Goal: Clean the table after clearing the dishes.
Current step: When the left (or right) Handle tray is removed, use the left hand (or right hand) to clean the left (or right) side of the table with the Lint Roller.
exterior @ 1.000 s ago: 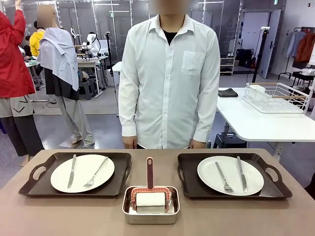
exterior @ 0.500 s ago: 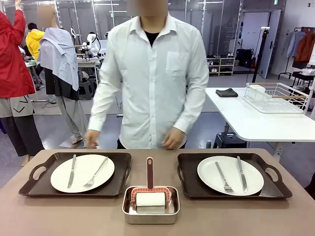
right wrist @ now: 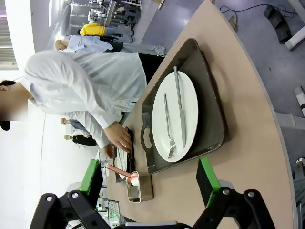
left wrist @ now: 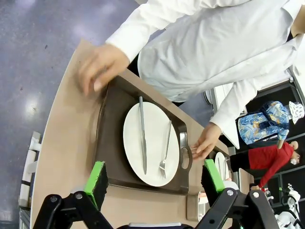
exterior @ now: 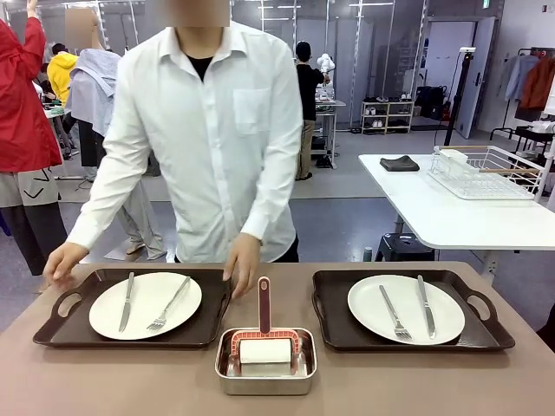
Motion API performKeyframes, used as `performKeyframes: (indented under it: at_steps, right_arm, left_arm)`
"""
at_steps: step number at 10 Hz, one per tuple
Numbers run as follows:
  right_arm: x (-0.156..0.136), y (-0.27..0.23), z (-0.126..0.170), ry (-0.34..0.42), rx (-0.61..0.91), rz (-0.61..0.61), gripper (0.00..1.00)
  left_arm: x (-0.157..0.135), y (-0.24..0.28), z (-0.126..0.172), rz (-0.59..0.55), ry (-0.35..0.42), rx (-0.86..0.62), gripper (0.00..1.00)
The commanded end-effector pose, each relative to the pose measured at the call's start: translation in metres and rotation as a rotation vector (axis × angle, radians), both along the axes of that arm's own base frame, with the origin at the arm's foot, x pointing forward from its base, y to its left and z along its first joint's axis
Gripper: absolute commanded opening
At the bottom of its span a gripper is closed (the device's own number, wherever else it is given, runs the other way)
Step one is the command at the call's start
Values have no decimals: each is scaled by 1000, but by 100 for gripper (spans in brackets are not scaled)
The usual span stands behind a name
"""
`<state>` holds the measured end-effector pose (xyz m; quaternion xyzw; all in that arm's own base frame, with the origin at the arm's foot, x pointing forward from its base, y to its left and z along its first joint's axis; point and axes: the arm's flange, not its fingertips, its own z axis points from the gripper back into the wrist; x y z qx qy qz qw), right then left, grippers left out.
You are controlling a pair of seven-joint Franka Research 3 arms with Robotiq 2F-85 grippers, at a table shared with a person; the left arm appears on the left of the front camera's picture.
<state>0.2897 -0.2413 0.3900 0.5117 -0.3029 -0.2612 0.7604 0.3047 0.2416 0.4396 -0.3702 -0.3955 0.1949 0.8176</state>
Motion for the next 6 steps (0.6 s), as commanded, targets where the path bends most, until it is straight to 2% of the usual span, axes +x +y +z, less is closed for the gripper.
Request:
performKeyframes:
  at_steps: [1, 6]
  right_arm:
    - [-1, -1, 1, -4, 10, -5, 100]
    - [-1, -1, 1, -4, 10, -5, 100]
  left_arm:
    - [-2, 3, -1, -4, 0, -1, 100]
    - [-2, 3, -1, -4, 0, -1, 100]
